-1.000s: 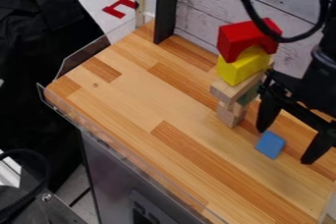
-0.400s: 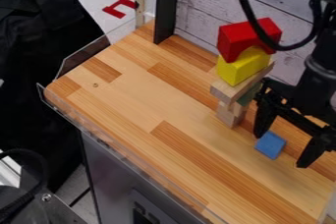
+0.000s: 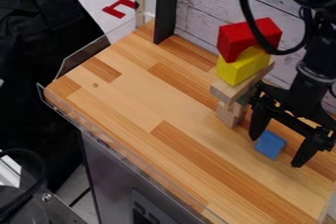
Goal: Put the blue triangle on top of the red arch.
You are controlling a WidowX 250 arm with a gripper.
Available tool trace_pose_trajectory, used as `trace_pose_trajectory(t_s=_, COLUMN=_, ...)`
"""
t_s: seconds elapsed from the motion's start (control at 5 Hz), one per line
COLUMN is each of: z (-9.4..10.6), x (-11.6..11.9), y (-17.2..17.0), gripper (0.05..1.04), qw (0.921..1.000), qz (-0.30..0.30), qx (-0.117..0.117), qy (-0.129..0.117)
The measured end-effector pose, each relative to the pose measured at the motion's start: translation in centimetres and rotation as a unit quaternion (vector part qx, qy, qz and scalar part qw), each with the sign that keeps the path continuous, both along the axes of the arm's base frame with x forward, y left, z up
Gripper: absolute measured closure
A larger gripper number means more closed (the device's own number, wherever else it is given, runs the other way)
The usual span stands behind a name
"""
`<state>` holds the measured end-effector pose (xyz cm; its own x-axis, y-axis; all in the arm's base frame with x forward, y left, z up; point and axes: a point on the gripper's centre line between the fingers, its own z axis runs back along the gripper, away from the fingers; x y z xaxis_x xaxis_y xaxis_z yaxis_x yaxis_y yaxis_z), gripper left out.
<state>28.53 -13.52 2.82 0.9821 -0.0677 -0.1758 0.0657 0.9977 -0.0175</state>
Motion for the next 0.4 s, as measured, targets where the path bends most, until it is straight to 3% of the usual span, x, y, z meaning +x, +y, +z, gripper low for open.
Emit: trace_pose_trajectory(t_s=0.4, z=-0.74, x=0.67, y=0.38, gripper=0.083, qw=0.9999, qz=0.01, qx=-0.003, qy=-0.002)
